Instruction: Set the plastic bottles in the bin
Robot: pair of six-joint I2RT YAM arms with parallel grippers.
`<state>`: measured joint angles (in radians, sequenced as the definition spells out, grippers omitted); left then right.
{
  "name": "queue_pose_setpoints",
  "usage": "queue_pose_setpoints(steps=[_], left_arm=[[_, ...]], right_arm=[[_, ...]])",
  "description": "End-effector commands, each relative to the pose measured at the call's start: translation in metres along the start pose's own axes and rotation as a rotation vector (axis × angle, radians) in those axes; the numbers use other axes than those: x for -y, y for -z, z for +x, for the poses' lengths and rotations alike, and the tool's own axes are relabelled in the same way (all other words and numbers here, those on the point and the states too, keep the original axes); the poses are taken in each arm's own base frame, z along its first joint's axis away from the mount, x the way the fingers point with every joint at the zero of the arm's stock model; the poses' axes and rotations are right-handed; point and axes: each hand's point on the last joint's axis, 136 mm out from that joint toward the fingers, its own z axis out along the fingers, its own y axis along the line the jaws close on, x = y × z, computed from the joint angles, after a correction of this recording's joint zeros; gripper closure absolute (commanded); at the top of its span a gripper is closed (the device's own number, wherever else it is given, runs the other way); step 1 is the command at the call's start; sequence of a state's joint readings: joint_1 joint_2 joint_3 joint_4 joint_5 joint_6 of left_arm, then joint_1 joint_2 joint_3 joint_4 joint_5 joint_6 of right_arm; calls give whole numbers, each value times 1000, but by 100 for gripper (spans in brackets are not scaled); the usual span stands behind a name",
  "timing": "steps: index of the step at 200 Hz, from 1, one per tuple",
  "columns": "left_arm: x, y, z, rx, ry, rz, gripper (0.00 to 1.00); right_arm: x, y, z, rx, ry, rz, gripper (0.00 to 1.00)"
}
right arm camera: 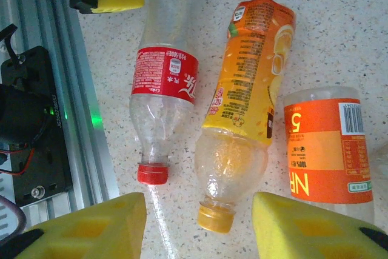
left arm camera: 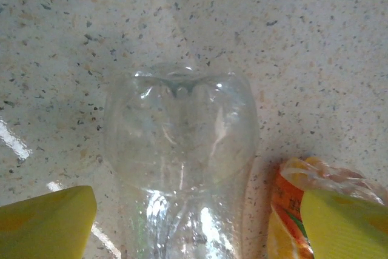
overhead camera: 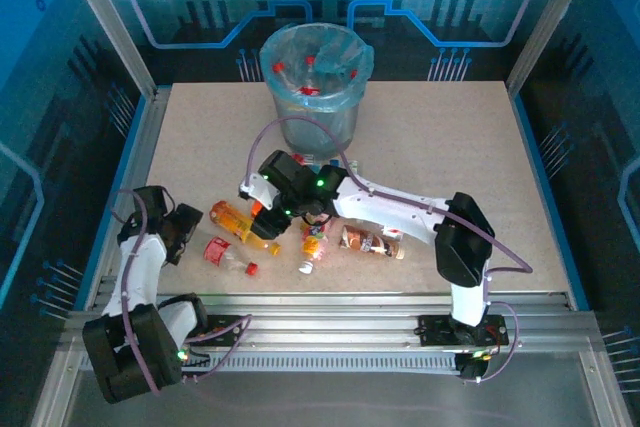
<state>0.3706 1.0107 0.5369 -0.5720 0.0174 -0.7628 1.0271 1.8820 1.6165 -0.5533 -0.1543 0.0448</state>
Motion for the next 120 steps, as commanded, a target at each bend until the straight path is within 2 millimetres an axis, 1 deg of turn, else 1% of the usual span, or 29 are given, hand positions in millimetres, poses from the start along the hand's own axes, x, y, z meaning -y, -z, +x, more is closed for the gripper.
queue_pose_setpoints(steps=[1,57,82,102,120], left_arm=[[-2,-8,3,-20,29,13,15],[-9,-23,3,-32,29,-24,25],[-8,-29,1,-42,37,-18,36],[-4,-24,-5,-25,48,-5,44],[1,-10,-18,33,40,5,48]], right_arm=[[-4,10,-2,20,20,-20,50],[-3,15,-2,40,13,-21,50],[-4,19,-4,49,15,-23,50],[-6,28,-8,67,21,-16,50],[-5,39,-17,100,26,-4,50]])
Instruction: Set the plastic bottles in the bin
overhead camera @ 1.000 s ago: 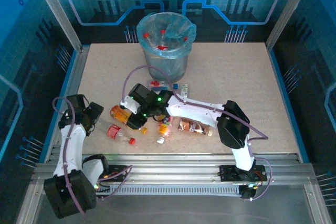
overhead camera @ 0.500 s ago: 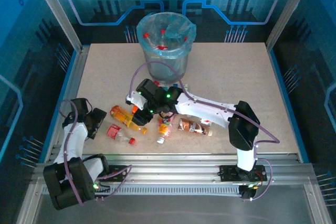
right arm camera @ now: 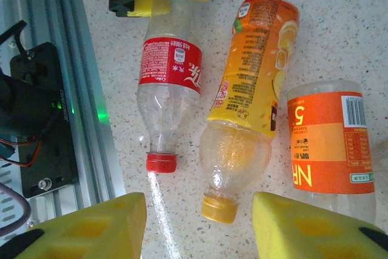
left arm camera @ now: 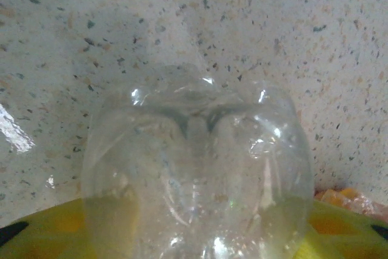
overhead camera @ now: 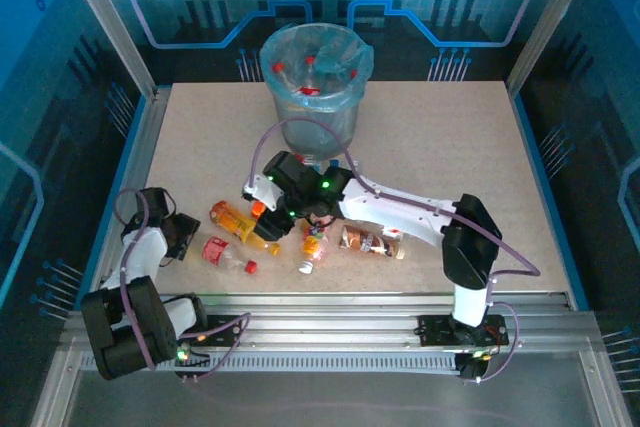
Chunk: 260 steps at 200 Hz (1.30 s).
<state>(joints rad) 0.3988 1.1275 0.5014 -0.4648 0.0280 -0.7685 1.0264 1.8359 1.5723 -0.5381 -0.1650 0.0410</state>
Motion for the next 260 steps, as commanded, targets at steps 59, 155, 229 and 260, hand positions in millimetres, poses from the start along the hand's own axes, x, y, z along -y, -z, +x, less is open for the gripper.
queue_pose_setpoints(steps=[59,155,229,260], left_arm=[[89,162,-85,448,-60,311,65],[390,400,-36,864,-665,970,79],[543,358,69,902,-986,1149,81],[572,313,97,843,-1071,1123,78]], right_arm=[[23,133,-105,364,67,119,51],[117,308,-140,690,15,488,51],[126,313,-115,668,1,535,51],[145,312,-100,640,-48,567,51]])
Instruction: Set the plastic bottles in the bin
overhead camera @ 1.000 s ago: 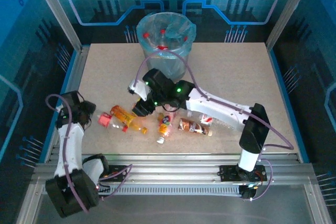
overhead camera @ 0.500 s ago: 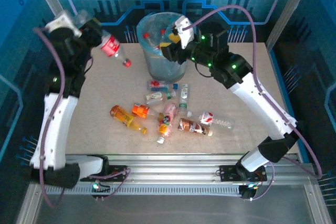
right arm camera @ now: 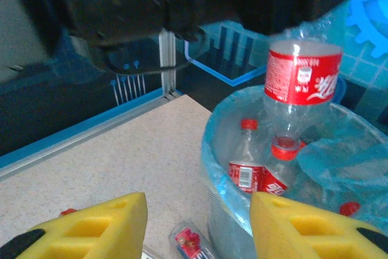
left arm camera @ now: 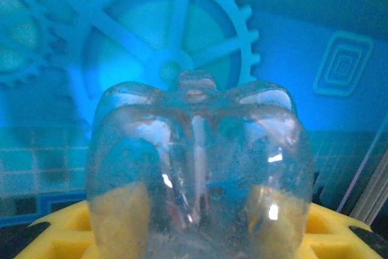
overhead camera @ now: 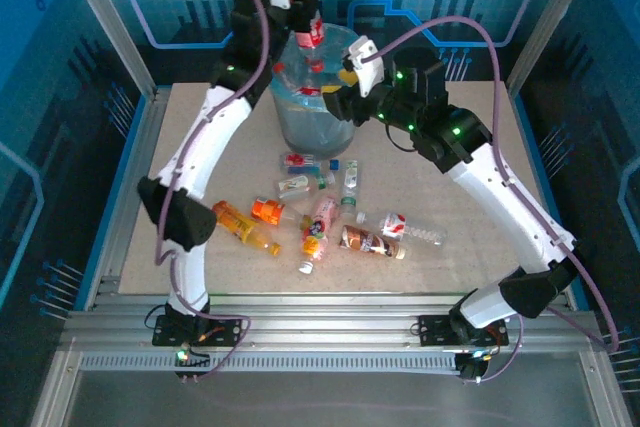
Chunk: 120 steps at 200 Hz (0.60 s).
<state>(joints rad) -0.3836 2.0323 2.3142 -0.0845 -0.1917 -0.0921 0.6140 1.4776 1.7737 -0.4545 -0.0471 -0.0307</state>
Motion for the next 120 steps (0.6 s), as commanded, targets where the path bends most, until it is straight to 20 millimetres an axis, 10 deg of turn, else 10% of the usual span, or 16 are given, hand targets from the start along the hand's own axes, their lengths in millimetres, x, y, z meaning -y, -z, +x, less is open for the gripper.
queue_pose_setpoints(steps=[1,37,65,120], left_arm=[[16,-12,3,3,-71,42,78],[13,-26,45,-78,-46,30,72],[6,-20,62,-107,-29,6,33],[4,-5,57,-97,0,-1,26]], right_arm=[[20,9,4,-2,-6,62,51],[30,9,17,-21,-31,81,51],[30,9,20,-29,-43,71,51],[25,13,13,-10,-58,52,51]])
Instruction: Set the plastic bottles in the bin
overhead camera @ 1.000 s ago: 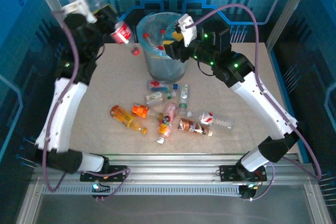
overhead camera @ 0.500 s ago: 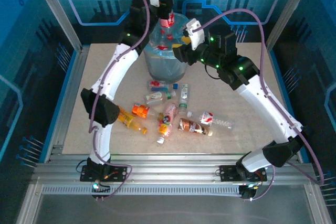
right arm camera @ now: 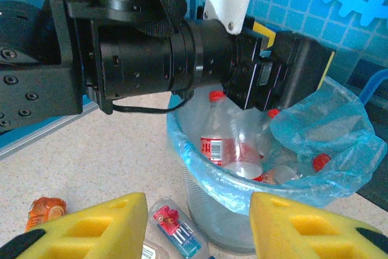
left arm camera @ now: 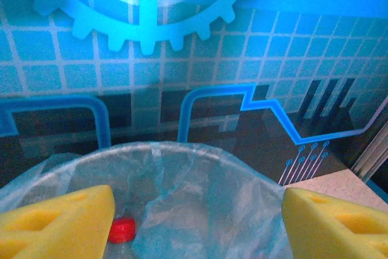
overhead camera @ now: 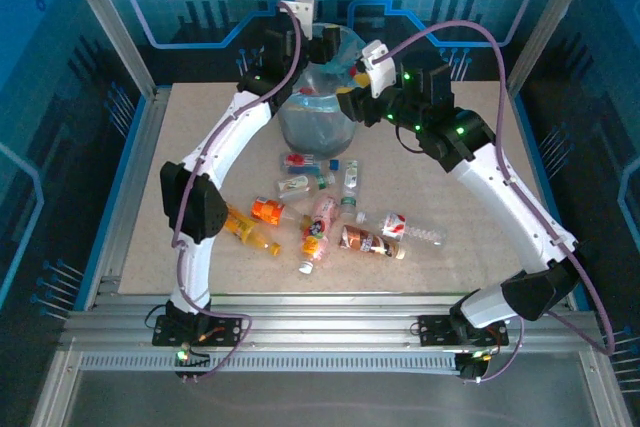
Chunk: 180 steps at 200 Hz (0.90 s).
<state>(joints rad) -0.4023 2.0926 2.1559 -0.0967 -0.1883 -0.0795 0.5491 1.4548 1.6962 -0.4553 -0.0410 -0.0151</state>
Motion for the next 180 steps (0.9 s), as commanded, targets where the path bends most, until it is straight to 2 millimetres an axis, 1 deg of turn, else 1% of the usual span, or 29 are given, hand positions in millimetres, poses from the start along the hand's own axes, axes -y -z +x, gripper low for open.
queue_pose_setpoints(steps=[1,28,78,88,102,122,136,145,149,154,157,162,169,170,171,180], left_arm=[[8,31,-56,132,37,20,26],[10,35,-58,127,47,33,26],[15,44,-68,115,59,53,27],[17,48,-71,104,60,59,27],[19,59,-79,97,67,57,28],[23,88,-91,77,84,62,28],[24,111,-90,41,88,59,27],[22,124,-79,2,89,50,27],[21,134,-79,-5,91,48,27],[19,139,-67,-34,91,40,27],[17,147,-65,-40,93,38,27],[15,155,-54,-63,95,33,27],[11,171,-46,-78,104,26,27],[9,171,-40,-90,104,22,27],[9,174,-41,-86,105,20,27],[-1,192,-21,-119,121,-10,27]], right_arm=[[-2,14,-15,47,-19,-14,51],[-7,13,-14,42,-18,-25,51],[-14,11,-5,-11,-26,-44,51],[-17,9,-1,-40,-30,-57,51],[-24,10,3,-66,-22,-77,51],[-37,15,10,-76,0,-107,51],[-49,17,22,-95,18,-142,50],[-58,18,32,-112,36,-172,50],[-64,18,37,-121,50,-190,50],[-71,18,44,-130,68,-217,50],[-76,18,47,-135,79,-233,50],[-85,18,55,-145,100,-260,50],[-96,17,65,-158,128,-293,50],[-98,17,67,-159,132,-298,49],[-99,17,69,-162,136,-302,49],[-115,16,81,-180,170,-345,49]])
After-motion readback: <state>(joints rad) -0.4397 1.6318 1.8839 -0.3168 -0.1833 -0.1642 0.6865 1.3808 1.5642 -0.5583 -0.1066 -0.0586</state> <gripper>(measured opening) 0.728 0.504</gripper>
